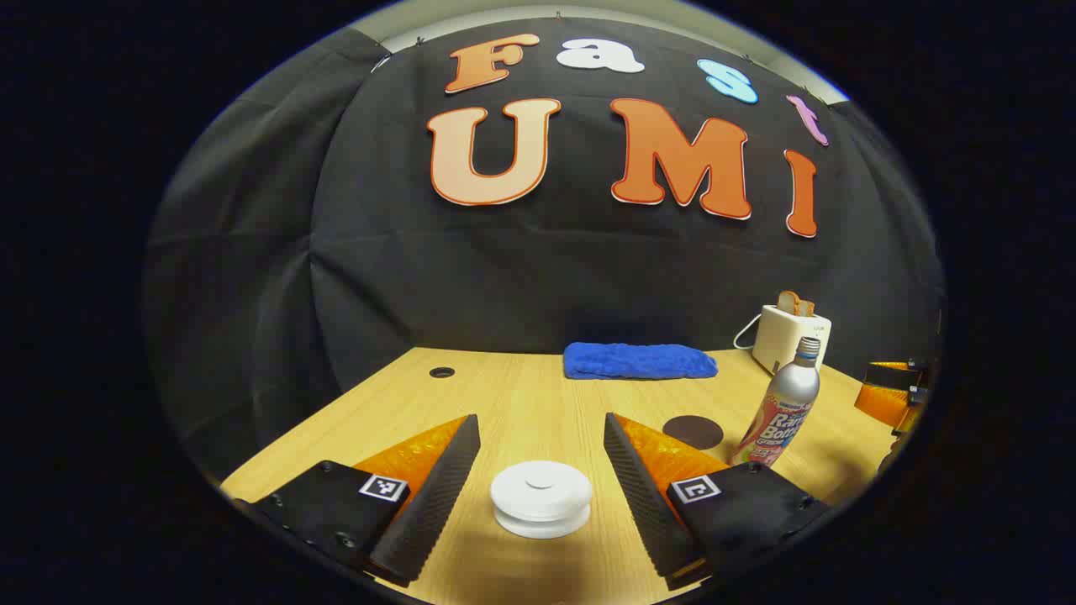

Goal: Open the teacup lid with one hand, grasp the water bottle and pour water into the teacup with the other hand; after pouring, place the water bottle on the coaster and then close the teacup lid.

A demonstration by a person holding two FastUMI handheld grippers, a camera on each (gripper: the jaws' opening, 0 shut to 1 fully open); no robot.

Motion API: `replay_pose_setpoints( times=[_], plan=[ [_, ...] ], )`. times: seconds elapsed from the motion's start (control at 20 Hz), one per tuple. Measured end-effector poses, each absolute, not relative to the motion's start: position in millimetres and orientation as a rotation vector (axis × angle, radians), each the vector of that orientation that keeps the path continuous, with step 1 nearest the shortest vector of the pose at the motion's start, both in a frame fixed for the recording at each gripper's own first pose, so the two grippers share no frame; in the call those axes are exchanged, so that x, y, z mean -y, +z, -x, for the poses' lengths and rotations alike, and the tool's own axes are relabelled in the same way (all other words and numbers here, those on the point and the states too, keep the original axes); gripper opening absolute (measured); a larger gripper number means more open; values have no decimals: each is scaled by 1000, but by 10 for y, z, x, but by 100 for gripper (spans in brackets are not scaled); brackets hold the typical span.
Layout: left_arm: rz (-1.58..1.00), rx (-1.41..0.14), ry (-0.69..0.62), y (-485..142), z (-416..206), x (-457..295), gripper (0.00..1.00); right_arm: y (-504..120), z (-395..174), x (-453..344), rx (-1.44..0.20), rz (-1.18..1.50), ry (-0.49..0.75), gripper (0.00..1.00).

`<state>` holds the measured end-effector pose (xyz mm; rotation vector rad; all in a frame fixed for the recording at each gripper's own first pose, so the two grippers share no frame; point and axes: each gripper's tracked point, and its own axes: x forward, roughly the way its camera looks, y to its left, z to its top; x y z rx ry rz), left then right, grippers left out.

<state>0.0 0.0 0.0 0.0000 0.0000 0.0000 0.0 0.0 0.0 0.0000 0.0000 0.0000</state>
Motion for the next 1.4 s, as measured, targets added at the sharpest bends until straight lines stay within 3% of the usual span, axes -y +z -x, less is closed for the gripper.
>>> replay_pose_setpoints(
  times=[0.35, 0.8, 0.85, 0.9, 1.4],
  plan=[
    [-13, 173, 45, 551, 173, -188, 98, 536, -23, -50, 144, -72, -1, 97],
    [-16, 217, 41, 874, 270, -216, 98, 865, 41, -332, 156, 81, -48, 97],
    [-23, 217, 39, 871, 261, -210, 98, 861, 57, -376, 157, 91, -46, 93],
    [-26, 214, 34, 858, 257, -194, 98, 841, 55, -444, 156, 99, -36, 97],
    [-27, 56, -52, 178, -34, -14, 98, 316, -187, -483, 45, 73, -37, 97]
  ],
)
